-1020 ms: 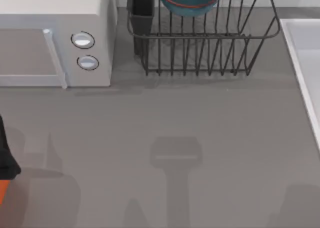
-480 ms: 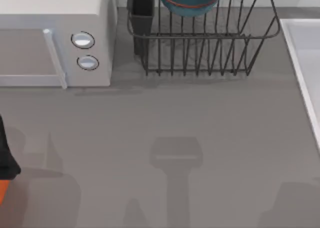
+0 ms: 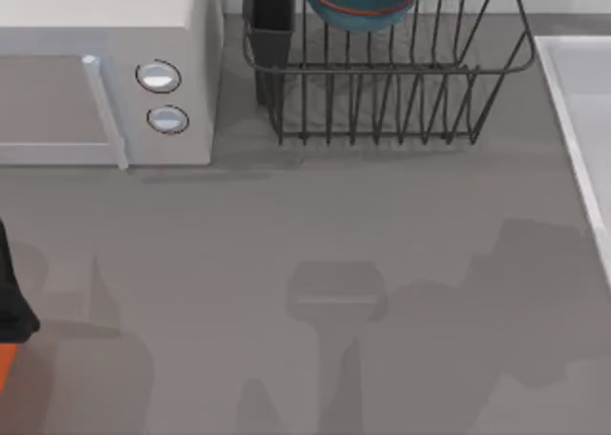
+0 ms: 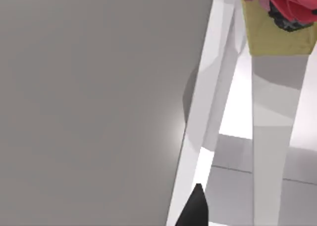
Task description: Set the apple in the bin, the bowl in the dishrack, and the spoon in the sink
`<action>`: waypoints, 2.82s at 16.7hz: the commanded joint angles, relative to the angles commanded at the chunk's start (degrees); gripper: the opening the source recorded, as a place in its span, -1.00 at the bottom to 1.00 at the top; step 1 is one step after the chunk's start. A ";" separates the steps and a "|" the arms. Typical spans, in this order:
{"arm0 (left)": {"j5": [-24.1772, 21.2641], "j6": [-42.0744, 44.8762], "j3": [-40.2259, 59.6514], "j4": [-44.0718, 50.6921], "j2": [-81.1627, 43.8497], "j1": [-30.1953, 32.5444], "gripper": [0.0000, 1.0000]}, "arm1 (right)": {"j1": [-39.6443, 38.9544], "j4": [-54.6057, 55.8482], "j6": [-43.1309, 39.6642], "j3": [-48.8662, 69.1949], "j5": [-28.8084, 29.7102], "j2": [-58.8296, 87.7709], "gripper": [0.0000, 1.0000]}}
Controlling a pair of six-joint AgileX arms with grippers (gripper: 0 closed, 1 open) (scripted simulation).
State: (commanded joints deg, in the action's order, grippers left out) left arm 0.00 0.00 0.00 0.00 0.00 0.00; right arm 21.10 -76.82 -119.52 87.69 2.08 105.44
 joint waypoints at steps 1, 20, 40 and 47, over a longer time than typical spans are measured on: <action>0.00 0.00 0.00 0.00 0.00 0.00 1.00 | -0.90 -1.92 0.80 6.37 0.04 4.25 -1.00; 0.00 0.00 0.00 0.00 0.00 0.00 1.00 | -12.83 -21.61 16.51 78.33 0.73 51.95 -1.00; 0.00 0.00 0.00 0.00 0.00 0.00 1.00 | -12.83 -3.43 16.46 51.81 0.63 43.69 -0.70; 0.00 0.00 0.00 0.00 0.00 0.00 1.00 | -12.83 -3.43 16.46 51.81 0.63 43.69 0.36</action>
State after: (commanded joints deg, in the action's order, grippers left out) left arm 0.00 0.00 0.00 0.00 0.00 0.00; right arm 8.27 -80.25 -103.06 139.50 2.71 149.13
